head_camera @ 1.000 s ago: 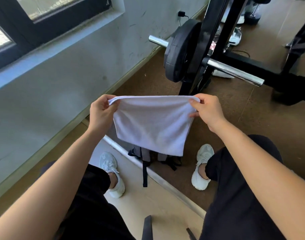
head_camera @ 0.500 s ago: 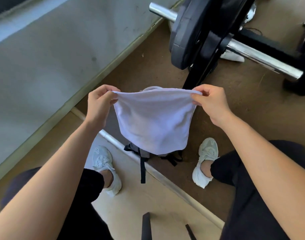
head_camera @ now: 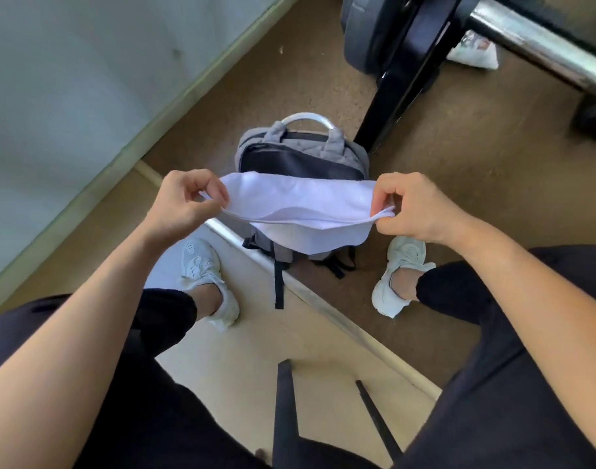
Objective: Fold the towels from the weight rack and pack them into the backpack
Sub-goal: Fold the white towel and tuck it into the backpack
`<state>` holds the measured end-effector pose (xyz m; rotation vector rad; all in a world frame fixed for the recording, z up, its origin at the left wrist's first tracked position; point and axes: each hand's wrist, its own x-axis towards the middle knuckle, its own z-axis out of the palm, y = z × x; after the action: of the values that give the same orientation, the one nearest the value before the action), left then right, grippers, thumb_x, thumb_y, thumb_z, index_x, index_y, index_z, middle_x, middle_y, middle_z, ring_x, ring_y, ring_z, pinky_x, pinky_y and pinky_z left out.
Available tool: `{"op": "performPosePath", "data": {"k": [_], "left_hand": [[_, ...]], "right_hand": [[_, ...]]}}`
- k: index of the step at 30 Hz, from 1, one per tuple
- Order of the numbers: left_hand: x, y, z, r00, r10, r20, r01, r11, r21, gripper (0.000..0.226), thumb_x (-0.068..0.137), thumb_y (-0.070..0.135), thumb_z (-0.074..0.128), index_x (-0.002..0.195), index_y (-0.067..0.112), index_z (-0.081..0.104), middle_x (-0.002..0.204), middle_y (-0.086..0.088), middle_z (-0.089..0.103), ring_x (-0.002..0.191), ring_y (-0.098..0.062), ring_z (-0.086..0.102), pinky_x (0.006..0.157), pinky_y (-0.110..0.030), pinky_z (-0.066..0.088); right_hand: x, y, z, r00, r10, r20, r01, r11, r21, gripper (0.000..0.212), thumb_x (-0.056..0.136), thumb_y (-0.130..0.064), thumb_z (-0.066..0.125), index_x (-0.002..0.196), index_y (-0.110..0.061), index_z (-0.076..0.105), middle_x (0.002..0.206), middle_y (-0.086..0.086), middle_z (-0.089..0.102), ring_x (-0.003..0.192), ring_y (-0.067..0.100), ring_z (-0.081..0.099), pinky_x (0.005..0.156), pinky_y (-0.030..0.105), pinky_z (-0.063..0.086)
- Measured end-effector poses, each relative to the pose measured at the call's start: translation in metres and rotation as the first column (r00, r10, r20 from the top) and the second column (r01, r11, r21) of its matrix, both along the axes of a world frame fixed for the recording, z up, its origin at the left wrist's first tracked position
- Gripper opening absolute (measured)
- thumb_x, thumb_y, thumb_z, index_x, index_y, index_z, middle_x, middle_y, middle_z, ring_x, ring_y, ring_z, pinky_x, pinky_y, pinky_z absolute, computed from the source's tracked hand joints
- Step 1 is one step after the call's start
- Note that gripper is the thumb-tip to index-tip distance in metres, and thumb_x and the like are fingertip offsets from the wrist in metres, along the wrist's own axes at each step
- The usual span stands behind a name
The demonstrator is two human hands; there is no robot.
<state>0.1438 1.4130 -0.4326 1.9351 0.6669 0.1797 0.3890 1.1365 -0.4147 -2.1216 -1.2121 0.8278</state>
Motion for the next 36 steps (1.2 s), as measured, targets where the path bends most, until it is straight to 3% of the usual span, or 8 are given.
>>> {"op": "performPosePath", "data": {"k": [7,11,15,18,21,24,28,36], "left_hand": [[-0.009,-0.010,-0.031,0.938,-0.259,-0.232,0.329,0.877,0.351,0.010,0.063,0.013,0.061,0.063,0.022,0.065,0.080,0.007,0.072,0.082,-0.016,0.061,0.076,-0.022,0.048],[-0.004,-0.006,-0.055,0.890,-0.322,-0.323,0.438,0.802,0.407,0.018,0.065,-0.005,0.070,0.065,0.013,0.069,0.080,0.002,0.072,0.077,-0.022,0.061,0.072,-0.019,0.042],[-0.001,-0.005,-0.069,0.834,-0.348,-0.428,0.514,0.771,0.376,0.017,0.069,0.011,0.075,0.078,0.025,0.072,0.090,0.010,0.069,0.092,-0.017,0.055,0.081,-0.024,0.044],[0.007,-0.005,-0.068,0.847,-0.256,-0.465,0.447,0.817,0.364,0.012,0.076,0.022,0.073,0.084,0.031,0.073,0.093,0.015,0.070,0.096,-0.015,0.060,0.077,-0.030,0.048],[0.021,-0.002,-0.063,0.951,-0.056,-0.303,0.208,0.843,0.495,0.008,0.083,0.019,0.070,0.089,0.024,0.070,0.092,0.007,0.065,0.091,-0.019,0.060,0.071,-0.035,0.048],[0.036,0.005,-0.060,0.977,-0.067,-0.201,0.167,0.828,0.535,0.031,0.085,0.018,0.070,0.115,0.023,0.066,0.111,0.002,0.062,0.103,-0.024,0.054,0.081,-0.035,0.044],[0.063,-0.001,-0.051,0.925,-0.272,-0.267,0.369,0.812,0.451,0.064,0.079,0.026,0.064,0.142,0.023,0.056,0.137,-0.001,0.059,0.124,-0.027,0.049,0.100,-0.039,0.041],[0.104,-0.019,-0.052,0.728,-0.422,-0.540,0.636,0.710,0.303,0.077,0.086,0.037,0.069,0.155,0.035,0.035,0.151,0.005,0.050,0.143,-0.023,0.037,0.113,-0.043,0.021]], "right_hand": [[-0.006,-0.004,-0.030,0.960,0.232,0.156,-0.192,0.953,-0.236,0.014,0.074,-0.004,0.067,0.083,-0.015,0.070,0.084,-0.008,0.057,0.085,0.016,0.053,0.072,0.027,0.040],[-0.009,0.002,-0.049,0.934,0.317,0.165,-0.248,0.907,-0.341,0.020,0.081,-0.006,0.062,0.080,-0.026,0.059,0.084,-0.010,0.052,0.089,0.018,0.049,0.073,0.029,0.039],[-0.010,0.001,-0.062,0.936,0.329,0.125,-0.254,0.876,-0.410,0.012,0.085,-0.025,0.073,0.097,-0.026,0.072,0.103,-0.011,0.063,0.102,0.014,0.051,0.086,0.034,0.050],[-0.003,0.004,-0.065,0.980,0.187,0.071,-0.137,0.885,-0.444,0.014,0.085,-0.028,0.070,0.077,-0.017,0.073,0.082,-0.002,0.072,0.080,0.018,0.065,0.077,0.040,0.057],[0.012,0.007,-0.063,0.971,-0.176,0.162,0.212,0.946,-0.244,0.022,0.081,-0.017,0.066,0.062,-0.006,0.061,0.064,0.010,0.062,0.061,0.020,0.058,0.066,0.043,0.053],[0.020,0.012,-0.055,0.930,-0.331,0.162,0.335,0.942,0.002,0.007,0.084,-0.017,0.071,0.089,-0.019,0.068,0.095,-0.002,0.066,0.093,0.019,0.061,0.079,0.037,0.052],[0.023,0.031,-0.053,0.990,-0.136,0.028,0.139,0.980,-0.140,0.059,0.084,-0.024,0.066,0.140,-0.036,0.052,0.140,-0.008,0.049,0.136,0.020,0.036,0.109,0.042,0.037],[0.014,0.065,-0.060,0.984,0.171,0.054,-0.138,0.915,-0.380,0.078,0.085,-0.054,0.061,0.154,-0.033,0.032,0.150,-0.006,0.047,0.141,0.024,0.037,0.114,0.044,0.021]]}}
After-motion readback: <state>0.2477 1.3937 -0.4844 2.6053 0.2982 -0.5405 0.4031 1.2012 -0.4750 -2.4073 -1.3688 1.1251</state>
